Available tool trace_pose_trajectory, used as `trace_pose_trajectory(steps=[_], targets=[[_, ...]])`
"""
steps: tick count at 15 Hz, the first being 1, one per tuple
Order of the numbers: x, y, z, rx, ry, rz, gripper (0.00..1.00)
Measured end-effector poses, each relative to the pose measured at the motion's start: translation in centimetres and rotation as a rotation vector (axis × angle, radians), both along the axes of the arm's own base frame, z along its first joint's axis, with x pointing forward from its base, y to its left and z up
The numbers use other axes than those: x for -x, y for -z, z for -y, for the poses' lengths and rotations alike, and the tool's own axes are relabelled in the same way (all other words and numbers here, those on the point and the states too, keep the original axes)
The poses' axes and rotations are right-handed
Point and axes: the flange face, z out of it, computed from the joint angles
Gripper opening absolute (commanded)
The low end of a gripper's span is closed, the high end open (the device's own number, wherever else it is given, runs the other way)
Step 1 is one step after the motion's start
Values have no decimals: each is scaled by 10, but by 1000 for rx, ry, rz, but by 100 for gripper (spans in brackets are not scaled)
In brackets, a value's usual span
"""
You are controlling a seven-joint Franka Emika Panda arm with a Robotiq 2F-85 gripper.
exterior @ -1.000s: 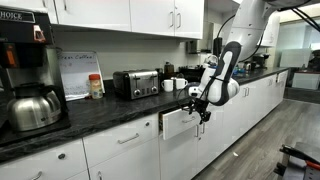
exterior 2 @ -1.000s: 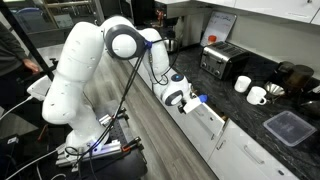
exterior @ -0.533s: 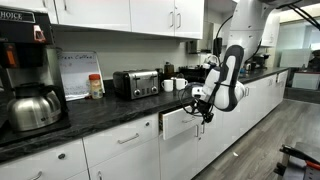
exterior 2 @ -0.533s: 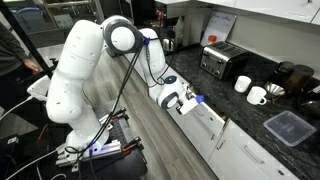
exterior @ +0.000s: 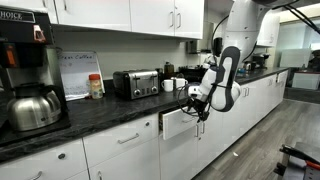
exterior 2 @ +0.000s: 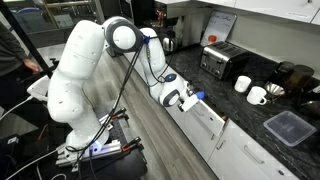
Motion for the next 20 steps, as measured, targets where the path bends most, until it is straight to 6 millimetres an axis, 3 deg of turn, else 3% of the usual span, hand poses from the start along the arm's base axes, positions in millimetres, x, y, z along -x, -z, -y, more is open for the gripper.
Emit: trace_pose_trajectory(steps=[3,11,20], targets=[[-2,3,0,0,3,-2,100],[7,35,4,-10,34,-48,100],[-11,55,10,10,23,-37,100]])
